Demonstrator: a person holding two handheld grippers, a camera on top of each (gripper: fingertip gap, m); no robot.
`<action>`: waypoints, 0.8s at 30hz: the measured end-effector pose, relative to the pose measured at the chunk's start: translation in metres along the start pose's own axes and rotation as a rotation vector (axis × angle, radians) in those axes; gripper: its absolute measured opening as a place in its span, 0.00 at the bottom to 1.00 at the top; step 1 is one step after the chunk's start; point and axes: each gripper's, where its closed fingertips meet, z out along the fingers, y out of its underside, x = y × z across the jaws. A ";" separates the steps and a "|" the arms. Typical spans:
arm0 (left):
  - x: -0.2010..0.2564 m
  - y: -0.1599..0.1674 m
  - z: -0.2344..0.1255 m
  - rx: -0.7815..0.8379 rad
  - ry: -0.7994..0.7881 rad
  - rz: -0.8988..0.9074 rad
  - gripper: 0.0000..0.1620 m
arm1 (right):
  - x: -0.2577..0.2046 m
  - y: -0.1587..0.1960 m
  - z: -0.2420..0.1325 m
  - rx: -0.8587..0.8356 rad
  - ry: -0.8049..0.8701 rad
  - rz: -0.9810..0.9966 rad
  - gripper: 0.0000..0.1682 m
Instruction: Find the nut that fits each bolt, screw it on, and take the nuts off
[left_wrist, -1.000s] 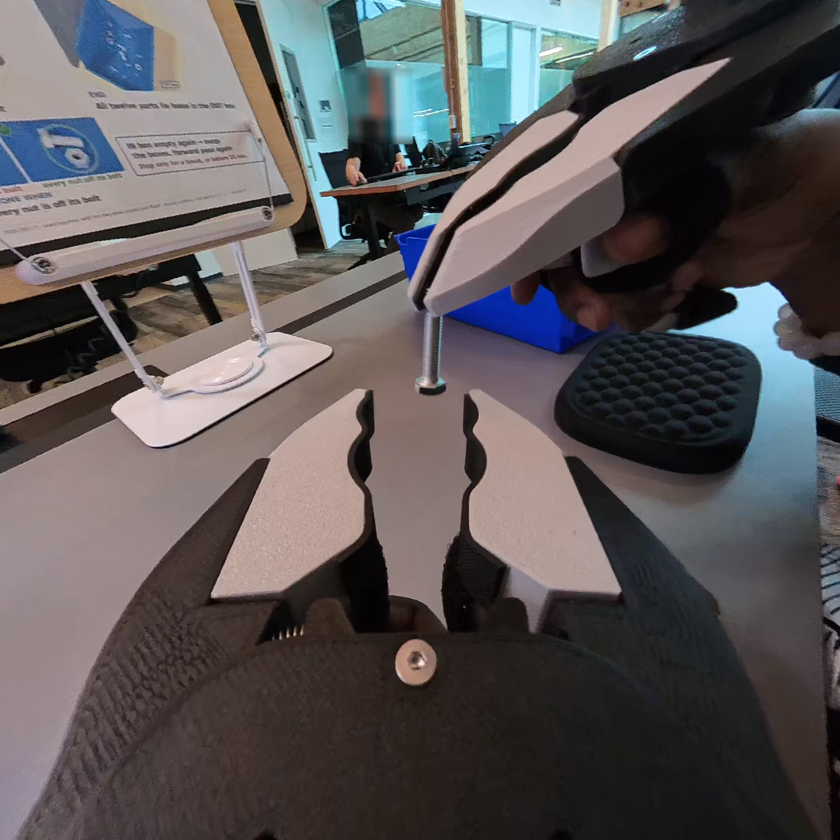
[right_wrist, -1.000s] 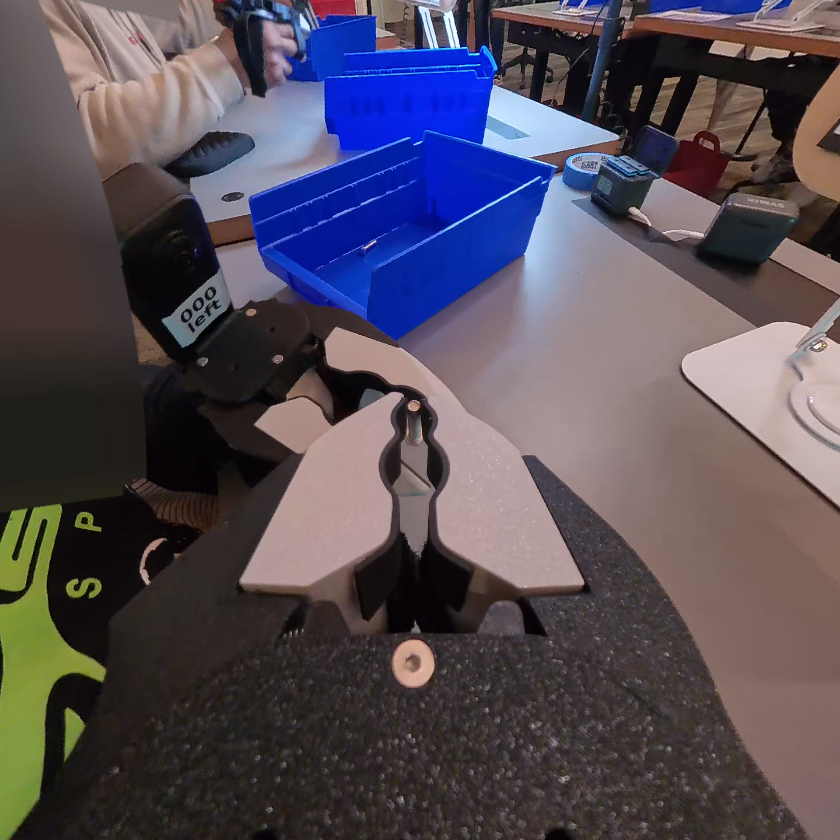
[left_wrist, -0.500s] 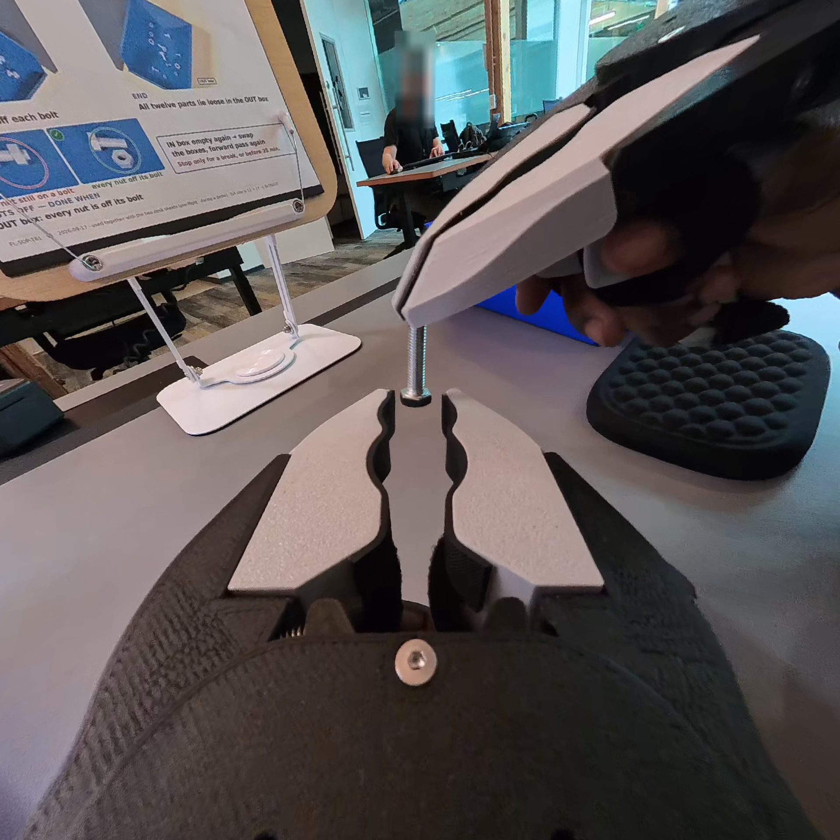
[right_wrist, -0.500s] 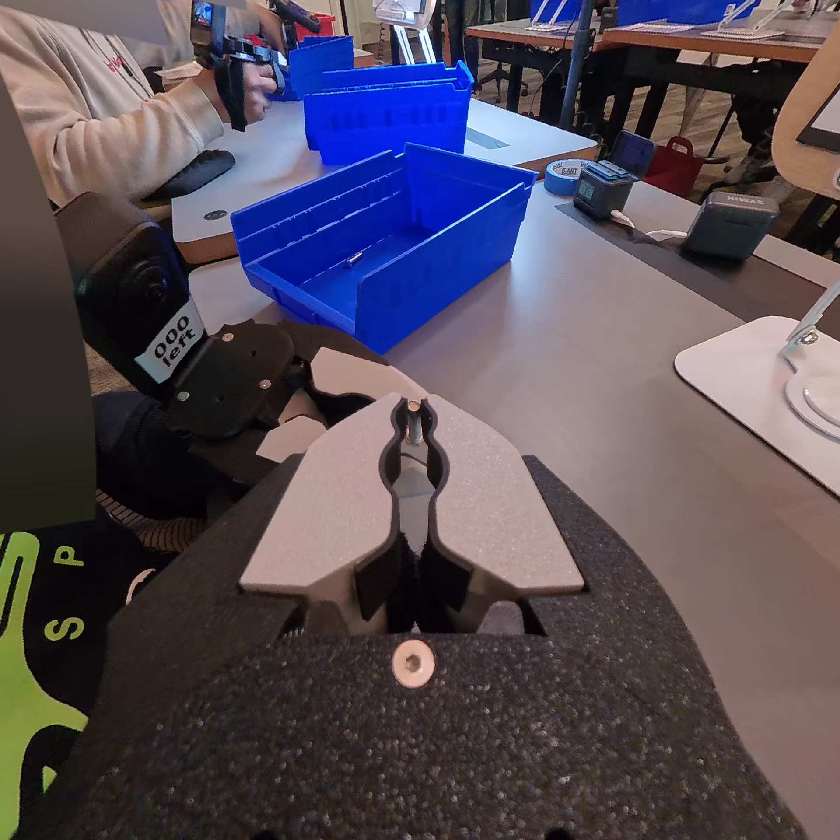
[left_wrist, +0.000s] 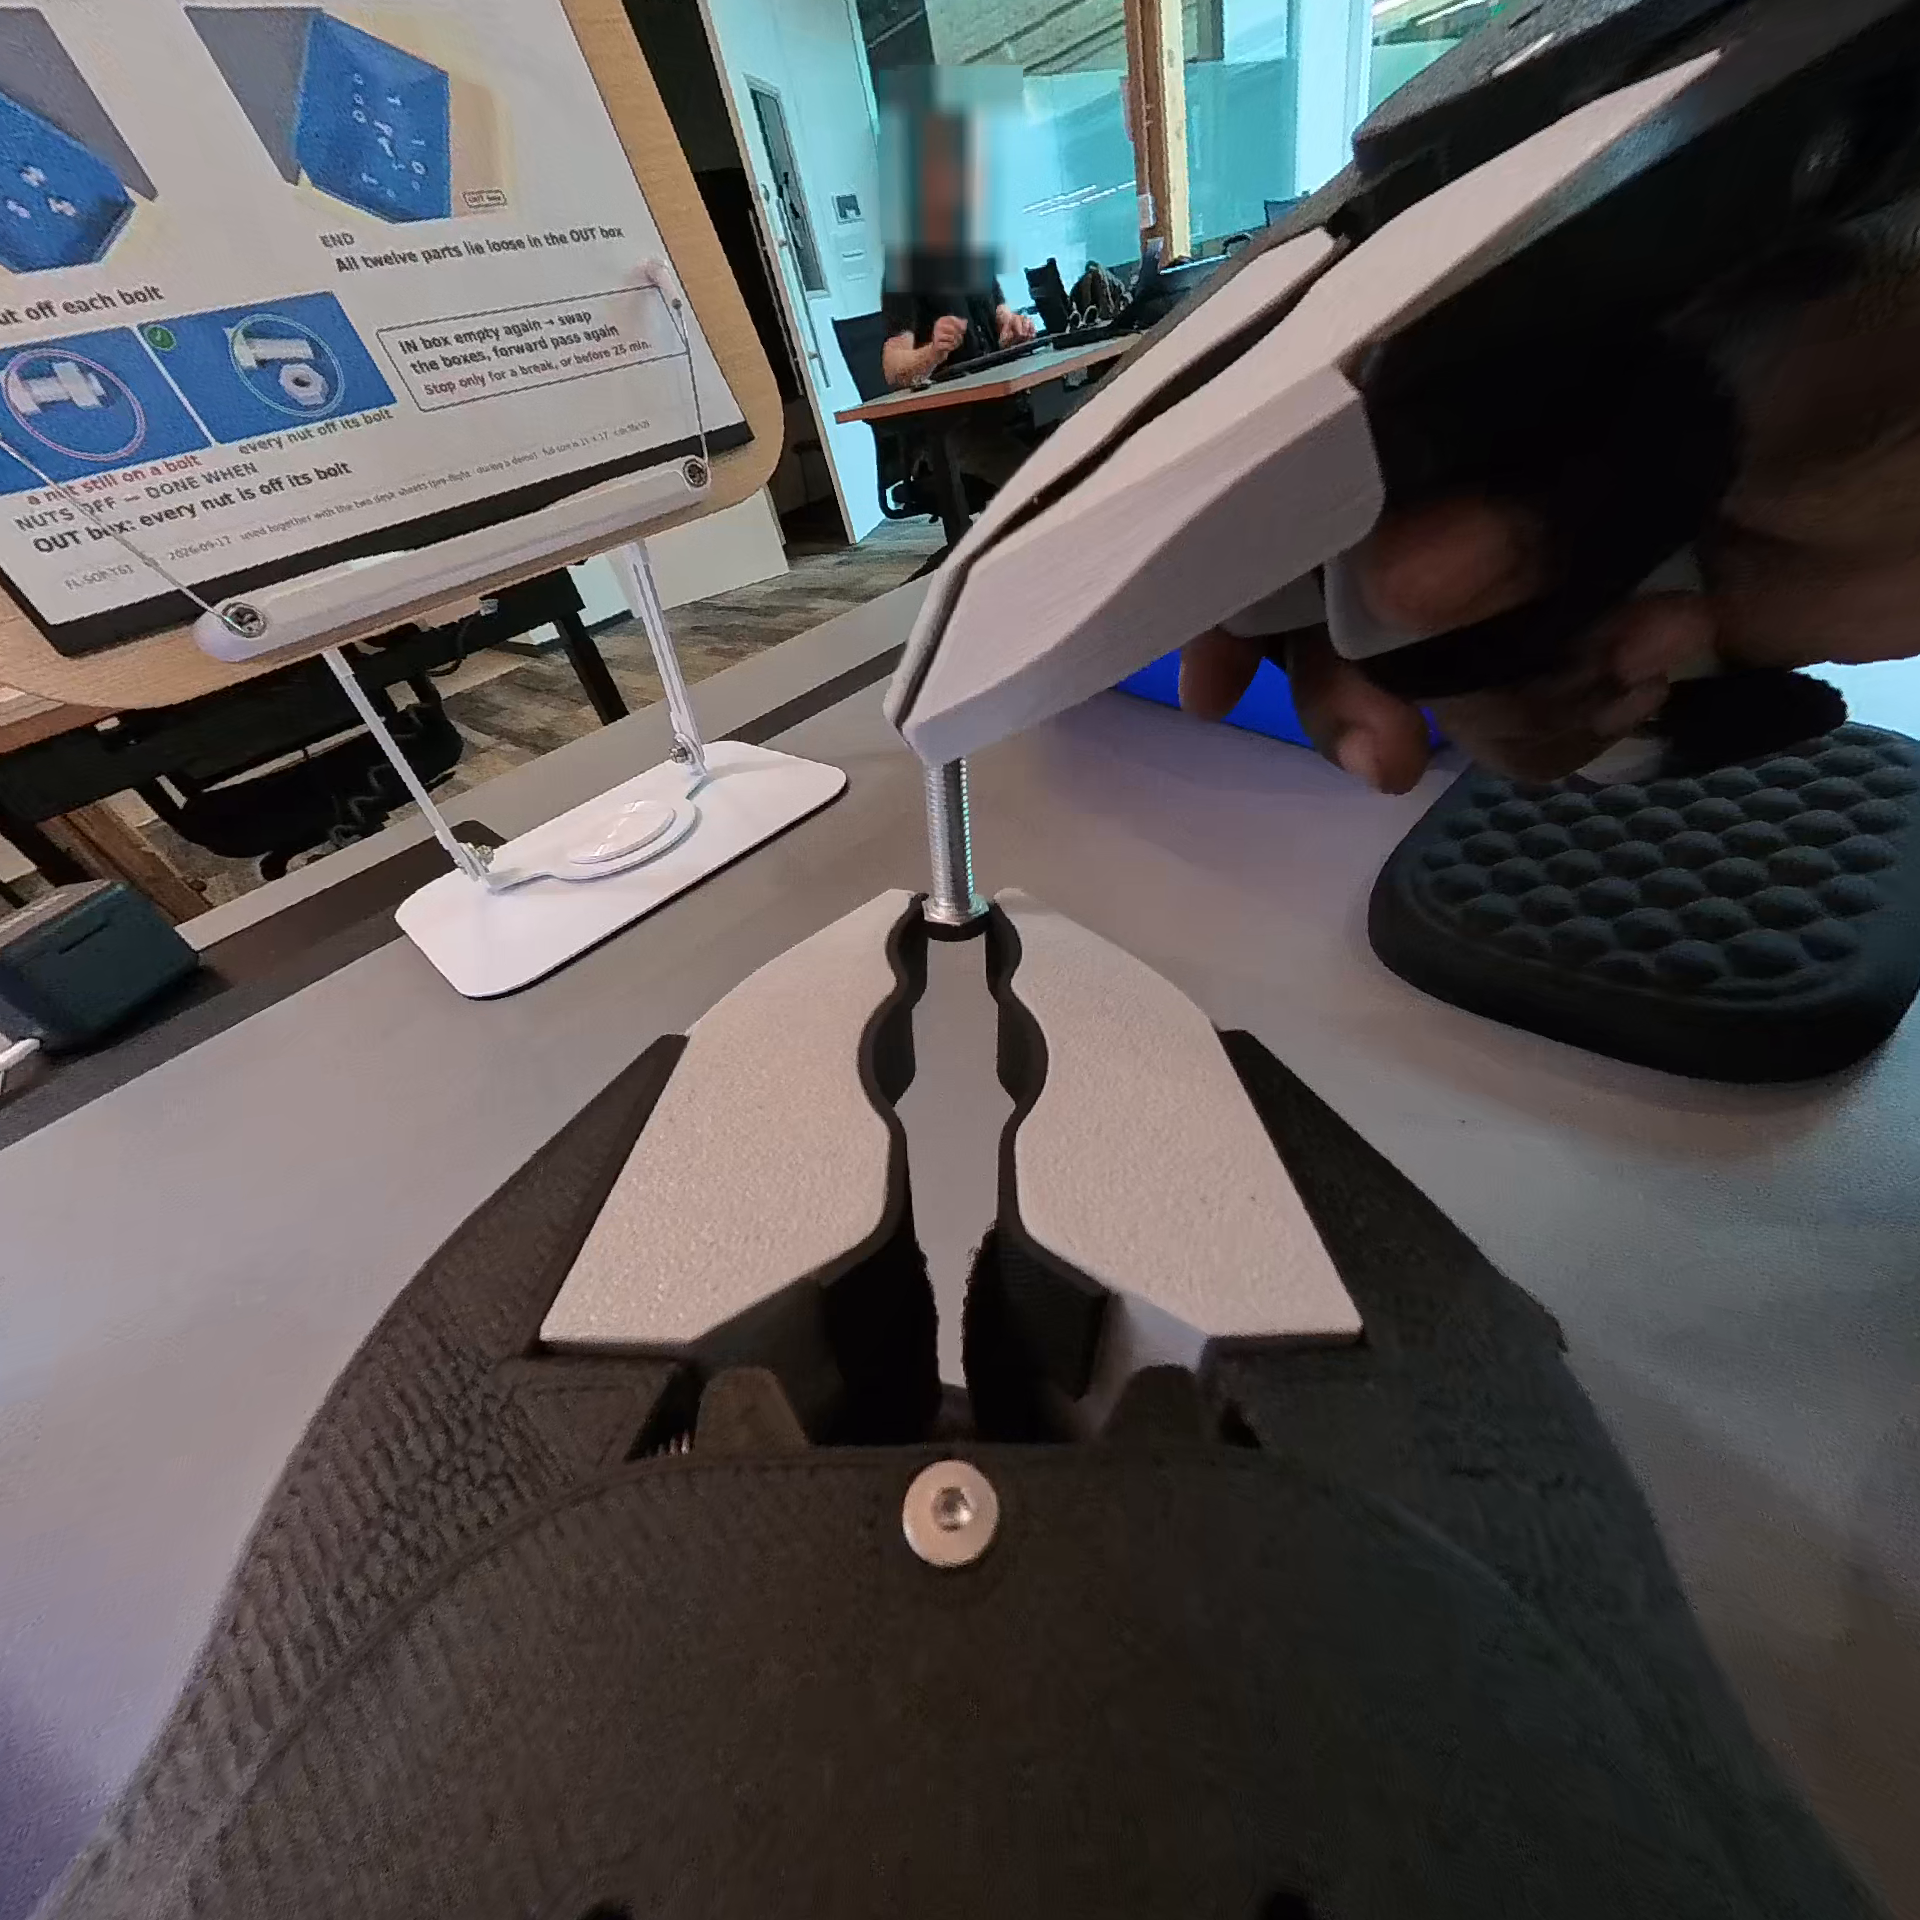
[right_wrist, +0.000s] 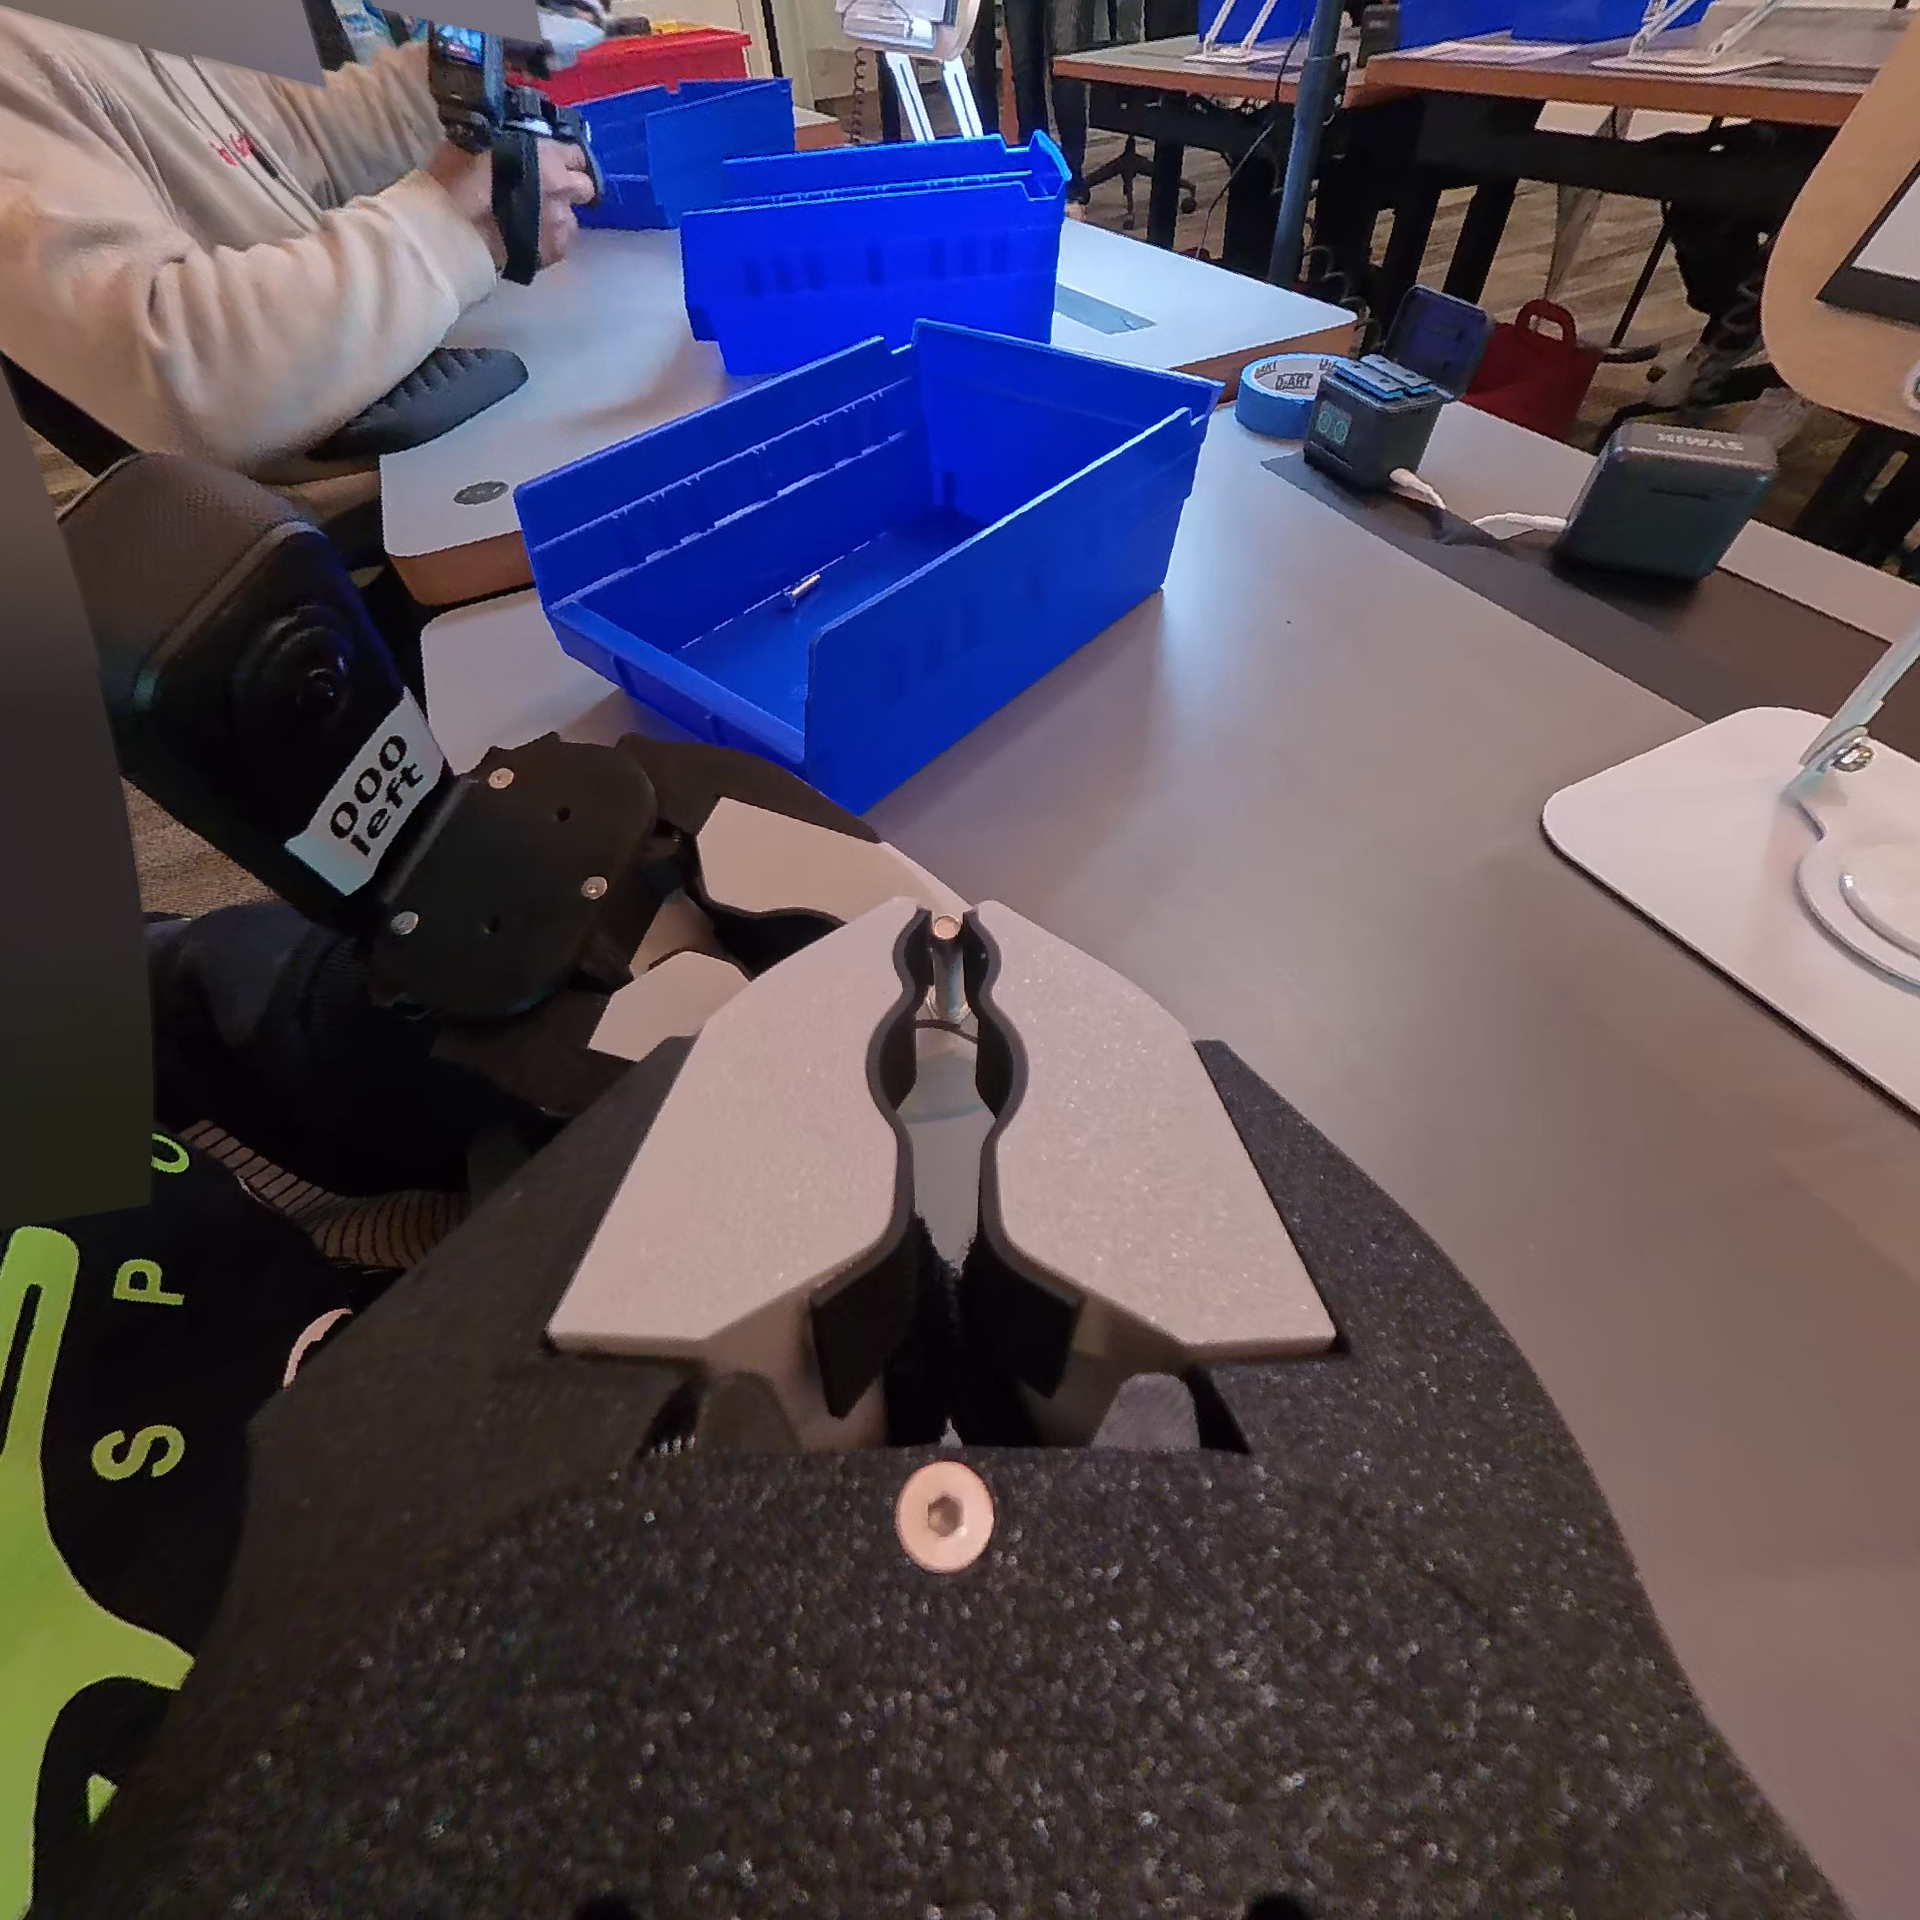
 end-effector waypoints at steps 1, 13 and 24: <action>0.000 0.000 0.000 0.002 0.006 -0.002 0.06 | -0.001 0.000 -0.001 -0.001 -0.006 -0.005 0.03; -0.004 -0.008 -0.022 0.111 0.237 -0.208 0.06 | -0.010 0.130 -0.016 -0.547 -0.392 -0.323 0.16; 0.003 -0.005 -0.021 0.099 0.284 -0.202 0.06 | -0.007 0.149 0.001 -0.709 -0.635 -0.628 0.13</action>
